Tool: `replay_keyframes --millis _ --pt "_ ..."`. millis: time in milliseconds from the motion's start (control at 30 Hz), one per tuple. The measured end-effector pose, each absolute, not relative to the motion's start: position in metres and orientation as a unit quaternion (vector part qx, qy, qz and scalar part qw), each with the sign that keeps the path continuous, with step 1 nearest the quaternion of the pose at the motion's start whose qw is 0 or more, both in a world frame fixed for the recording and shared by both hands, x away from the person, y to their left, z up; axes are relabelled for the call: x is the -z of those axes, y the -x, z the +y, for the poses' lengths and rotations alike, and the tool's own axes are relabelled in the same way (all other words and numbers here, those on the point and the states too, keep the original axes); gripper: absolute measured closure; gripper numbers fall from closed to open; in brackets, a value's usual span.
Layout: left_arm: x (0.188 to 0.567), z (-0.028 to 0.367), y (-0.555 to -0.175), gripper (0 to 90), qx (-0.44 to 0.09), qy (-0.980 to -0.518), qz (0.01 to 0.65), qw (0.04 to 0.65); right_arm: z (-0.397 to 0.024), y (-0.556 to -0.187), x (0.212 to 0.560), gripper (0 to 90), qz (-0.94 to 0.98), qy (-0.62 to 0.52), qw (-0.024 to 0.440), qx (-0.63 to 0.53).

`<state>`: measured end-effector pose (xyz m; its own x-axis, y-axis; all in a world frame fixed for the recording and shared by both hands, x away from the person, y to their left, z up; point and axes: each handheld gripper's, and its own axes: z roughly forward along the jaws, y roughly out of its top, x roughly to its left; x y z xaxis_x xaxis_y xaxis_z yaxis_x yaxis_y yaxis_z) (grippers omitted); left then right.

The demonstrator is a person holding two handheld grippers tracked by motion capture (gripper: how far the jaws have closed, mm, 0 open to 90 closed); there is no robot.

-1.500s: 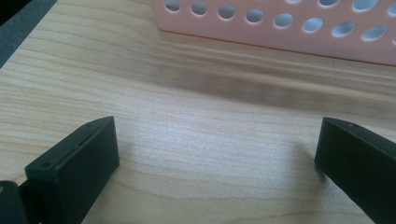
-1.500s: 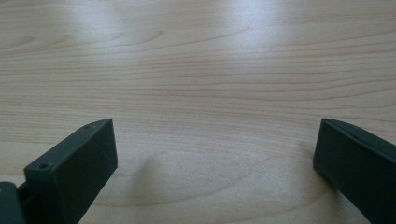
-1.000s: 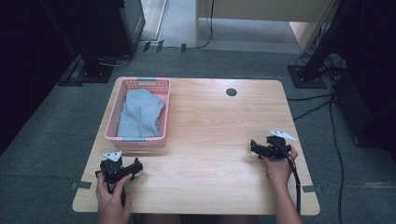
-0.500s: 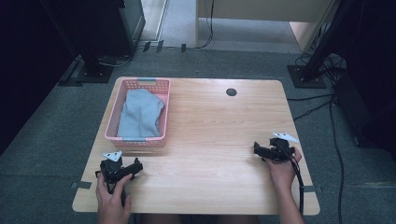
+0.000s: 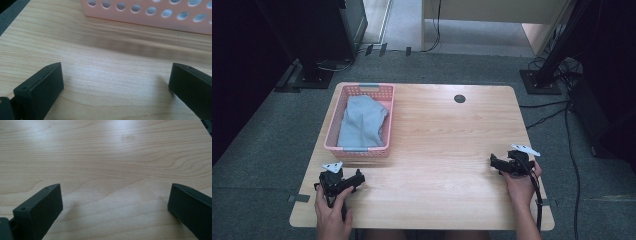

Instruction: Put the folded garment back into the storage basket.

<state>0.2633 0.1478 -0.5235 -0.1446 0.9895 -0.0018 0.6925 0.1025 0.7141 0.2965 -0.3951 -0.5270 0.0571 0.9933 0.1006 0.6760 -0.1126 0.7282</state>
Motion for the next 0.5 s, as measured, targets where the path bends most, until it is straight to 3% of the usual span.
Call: replay_keyframes --millis 500 --pt "0.523 0.148 -0.263 0.0 -0.292 -0.603 0.698 0.254 -0.41 -0.288 0.527 0.0 0.607 -0.687 0.265 -0.297"
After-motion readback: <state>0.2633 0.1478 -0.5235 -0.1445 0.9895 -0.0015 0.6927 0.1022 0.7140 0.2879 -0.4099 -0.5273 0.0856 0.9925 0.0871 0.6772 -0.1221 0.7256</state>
